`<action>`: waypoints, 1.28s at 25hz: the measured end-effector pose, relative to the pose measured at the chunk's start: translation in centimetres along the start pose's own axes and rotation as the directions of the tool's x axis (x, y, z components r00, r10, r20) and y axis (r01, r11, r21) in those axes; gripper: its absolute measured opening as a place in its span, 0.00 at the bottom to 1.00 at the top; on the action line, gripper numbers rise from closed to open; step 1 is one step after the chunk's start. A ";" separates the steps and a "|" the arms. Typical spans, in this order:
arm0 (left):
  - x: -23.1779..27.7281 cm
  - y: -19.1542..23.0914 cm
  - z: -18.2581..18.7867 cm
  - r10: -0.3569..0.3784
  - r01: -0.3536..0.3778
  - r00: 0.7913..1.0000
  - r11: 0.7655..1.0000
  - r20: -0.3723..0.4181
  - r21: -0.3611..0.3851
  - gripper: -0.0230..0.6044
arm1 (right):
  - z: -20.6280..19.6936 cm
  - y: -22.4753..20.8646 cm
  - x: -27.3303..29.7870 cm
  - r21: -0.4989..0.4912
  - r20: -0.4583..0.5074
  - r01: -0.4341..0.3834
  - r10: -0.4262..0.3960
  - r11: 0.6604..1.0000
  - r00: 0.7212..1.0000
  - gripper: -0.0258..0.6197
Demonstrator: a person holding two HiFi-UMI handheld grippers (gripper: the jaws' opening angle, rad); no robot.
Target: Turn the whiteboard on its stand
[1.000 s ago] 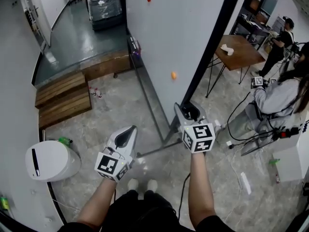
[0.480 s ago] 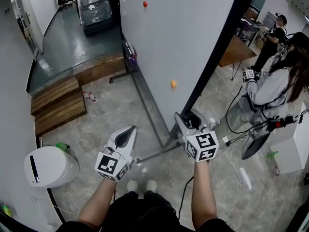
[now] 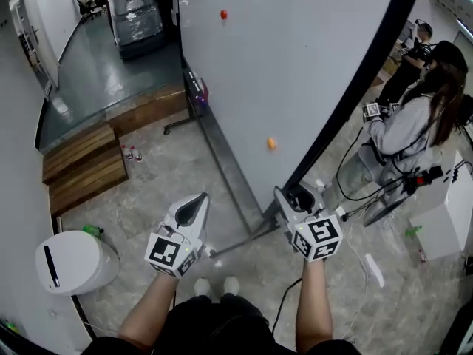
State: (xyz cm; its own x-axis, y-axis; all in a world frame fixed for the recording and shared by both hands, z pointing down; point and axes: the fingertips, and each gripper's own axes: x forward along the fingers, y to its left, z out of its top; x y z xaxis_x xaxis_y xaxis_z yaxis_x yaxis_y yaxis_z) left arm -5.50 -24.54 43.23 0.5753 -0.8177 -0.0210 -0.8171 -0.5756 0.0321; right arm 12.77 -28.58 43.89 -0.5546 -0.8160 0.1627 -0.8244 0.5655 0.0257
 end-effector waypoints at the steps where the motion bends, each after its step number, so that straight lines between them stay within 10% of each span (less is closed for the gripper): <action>1: -0.2 0.2 0.1 -0.002 0.002 1.000 1.000 0.001 -0.001 0.04 | 0.0 0.1 -0.3 0.001 0.000 0.004 -0.004 1.000 1.000 0.32; 32: -0.9 -0.2 1.1 -0.098 0.099 0.995 0.995 0.019 -0.013 0.04 | 1.5 0.0 -4.1 -0.044 0.041 0.149 -0.147 0.988 0.988 0.38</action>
State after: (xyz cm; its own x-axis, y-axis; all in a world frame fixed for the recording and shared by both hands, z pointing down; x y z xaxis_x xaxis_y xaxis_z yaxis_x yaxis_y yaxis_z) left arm -5.91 -23.66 42.12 0.6520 -0.7570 -0.0429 -0.7558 -0.6534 0.0430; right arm 14.87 -25.43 41.75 -0.4316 -0.8945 0.1165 -0.8919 0.4425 0.0934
